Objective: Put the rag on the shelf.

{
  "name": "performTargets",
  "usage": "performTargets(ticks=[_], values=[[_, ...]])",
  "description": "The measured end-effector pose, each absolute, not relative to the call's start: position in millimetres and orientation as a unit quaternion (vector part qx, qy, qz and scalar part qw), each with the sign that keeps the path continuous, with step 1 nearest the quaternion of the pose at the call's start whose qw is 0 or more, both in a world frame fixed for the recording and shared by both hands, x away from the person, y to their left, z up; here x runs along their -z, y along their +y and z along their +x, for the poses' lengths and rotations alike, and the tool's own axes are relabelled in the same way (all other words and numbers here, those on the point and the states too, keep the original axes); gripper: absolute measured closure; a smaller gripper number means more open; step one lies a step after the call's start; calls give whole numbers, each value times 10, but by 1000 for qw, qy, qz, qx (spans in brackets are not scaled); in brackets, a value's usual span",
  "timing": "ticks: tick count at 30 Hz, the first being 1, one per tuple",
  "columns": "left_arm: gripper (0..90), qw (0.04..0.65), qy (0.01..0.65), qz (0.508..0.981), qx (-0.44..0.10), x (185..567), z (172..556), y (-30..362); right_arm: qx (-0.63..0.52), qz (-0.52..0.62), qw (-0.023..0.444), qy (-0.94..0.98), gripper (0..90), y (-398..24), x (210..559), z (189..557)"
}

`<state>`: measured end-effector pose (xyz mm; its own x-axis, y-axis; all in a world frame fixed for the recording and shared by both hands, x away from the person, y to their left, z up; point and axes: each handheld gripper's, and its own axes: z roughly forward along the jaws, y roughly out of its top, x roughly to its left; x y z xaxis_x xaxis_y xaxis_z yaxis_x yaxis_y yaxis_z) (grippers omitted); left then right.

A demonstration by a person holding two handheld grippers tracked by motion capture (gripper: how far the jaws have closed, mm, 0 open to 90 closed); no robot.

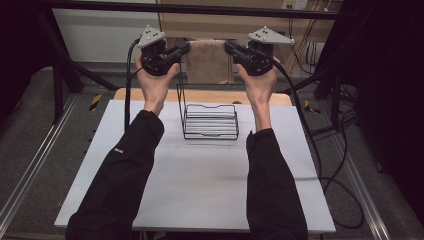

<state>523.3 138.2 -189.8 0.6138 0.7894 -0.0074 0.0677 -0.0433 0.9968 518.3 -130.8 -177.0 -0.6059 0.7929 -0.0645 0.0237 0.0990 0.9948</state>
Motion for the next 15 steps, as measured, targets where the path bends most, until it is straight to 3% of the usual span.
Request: performTargets(ticks=[15], values=[[863,600,315,681,-278,2146,5099,1399,-589,311,301,683,847,-1358,2091,5096]])
